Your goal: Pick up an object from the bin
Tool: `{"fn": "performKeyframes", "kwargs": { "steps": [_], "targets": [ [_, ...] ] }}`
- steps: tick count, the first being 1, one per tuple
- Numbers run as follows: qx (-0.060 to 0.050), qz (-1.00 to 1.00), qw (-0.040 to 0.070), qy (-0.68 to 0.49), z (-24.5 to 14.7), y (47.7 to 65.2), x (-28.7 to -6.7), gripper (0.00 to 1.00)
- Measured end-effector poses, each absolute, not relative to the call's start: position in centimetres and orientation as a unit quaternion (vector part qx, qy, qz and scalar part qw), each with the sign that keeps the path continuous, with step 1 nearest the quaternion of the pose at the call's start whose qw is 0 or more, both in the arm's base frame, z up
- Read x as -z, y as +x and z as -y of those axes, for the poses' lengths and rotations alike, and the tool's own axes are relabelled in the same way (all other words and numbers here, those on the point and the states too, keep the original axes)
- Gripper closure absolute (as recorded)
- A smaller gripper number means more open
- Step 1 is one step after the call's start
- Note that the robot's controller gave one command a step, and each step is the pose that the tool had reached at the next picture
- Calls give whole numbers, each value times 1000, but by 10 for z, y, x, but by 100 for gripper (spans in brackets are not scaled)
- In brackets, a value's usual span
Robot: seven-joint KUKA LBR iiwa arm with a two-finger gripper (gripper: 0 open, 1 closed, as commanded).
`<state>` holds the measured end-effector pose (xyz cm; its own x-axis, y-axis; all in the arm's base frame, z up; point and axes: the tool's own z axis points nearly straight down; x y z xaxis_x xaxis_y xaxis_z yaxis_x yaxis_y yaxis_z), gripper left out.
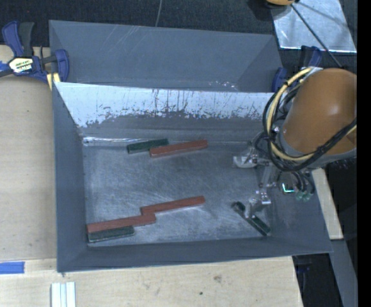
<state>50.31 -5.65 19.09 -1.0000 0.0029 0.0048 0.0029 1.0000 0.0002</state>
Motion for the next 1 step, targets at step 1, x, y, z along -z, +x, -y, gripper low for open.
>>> {"fn": "performKeyframes", "kwargs": {
  "steps": [1],
  "targets": [
    [0, 1000, -2, 0, 56, 505, -195, 0]
  ]
}}
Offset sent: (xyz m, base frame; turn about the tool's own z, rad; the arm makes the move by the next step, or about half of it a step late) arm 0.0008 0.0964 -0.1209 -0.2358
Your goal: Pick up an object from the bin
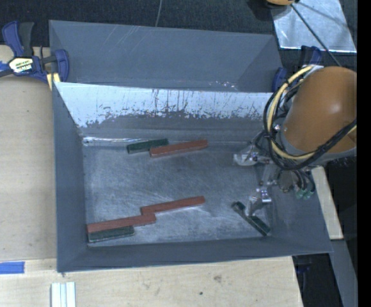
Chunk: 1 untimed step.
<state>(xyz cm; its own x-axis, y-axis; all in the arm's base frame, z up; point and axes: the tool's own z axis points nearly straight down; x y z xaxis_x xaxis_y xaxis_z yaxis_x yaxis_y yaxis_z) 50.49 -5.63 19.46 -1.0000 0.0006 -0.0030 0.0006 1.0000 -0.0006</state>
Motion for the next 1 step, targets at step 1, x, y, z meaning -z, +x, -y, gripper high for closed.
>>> {"fn": "performKeyframes", "kwargs": {
  "steps": [1],
  "targets": [
    [0, -998, 3, -56, 10, 505, -135, 0]
  ]
}}
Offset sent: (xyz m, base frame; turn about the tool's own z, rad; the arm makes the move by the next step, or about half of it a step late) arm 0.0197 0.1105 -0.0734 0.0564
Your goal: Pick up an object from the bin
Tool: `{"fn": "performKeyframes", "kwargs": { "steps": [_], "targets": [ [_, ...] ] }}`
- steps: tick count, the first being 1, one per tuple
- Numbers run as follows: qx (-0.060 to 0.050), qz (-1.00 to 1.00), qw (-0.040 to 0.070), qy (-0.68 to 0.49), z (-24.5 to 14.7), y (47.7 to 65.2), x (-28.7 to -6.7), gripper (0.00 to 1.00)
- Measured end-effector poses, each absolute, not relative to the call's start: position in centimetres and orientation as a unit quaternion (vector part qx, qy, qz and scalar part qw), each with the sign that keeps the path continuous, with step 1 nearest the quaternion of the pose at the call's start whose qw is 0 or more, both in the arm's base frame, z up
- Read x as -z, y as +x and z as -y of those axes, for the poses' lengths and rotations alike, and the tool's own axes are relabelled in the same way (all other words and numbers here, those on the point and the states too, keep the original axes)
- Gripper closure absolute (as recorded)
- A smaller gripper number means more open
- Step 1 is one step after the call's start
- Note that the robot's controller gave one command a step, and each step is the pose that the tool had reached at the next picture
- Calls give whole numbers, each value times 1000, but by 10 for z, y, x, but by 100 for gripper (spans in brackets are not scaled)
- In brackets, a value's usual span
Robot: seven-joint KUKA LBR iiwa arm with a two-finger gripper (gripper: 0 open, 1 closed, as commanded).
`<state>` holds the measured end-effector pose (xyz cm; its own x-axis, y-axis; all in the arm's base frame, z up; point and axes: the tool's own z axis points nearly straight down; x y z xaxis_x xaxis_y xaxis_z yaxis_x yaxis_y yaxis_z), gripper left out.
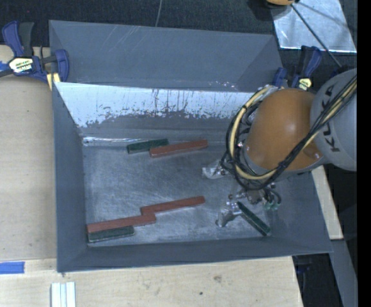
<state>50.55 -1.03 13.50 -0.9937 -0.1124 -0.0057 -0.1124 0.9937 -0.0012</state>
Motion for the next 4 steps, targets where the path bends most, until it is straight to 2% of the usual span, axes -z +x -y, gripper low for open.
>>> {"fn": "performKeyframes", "kwargs": {
  "steps": [1, 2, 3, 4],
  "targets": [
    [0, -1000, 2, 9, -36, 519, -122, 0],
    [0, -998, 2, -61, -58, 526, -137, 0],
    [0, -997, 4, -74, -122, 517, -81, 0],
    [1, -983, 11, -183, -156, 539, -77, 100]
  ]
}}
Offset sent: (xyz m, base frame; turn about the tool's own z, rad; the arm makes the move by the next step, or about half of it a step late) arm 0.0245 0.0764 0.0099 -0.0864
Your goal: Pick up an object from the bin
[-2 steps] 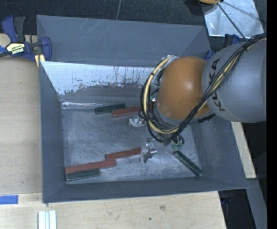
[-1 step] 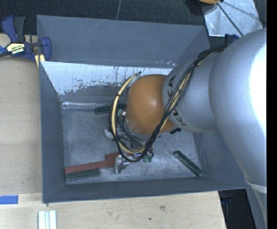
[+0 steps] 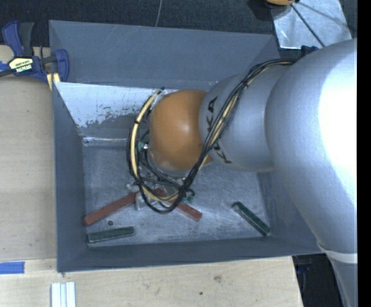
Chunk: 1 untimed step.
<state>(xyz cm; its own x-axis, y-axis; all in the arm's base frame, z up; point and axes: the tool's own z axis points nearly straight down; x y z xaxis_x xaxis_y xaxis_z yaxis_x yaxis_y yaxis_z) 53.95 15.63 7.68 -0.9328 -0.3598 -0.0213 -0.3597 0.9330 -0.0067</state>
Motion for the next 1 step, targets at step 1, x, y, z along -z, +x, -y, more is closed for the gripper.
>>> {"fn": "performKeyframes", "kwargs": {
  "steps": [1],
  "targets": [
    [1, -983, 11, -183, -156, 539, -77, 100]
  ]
}}
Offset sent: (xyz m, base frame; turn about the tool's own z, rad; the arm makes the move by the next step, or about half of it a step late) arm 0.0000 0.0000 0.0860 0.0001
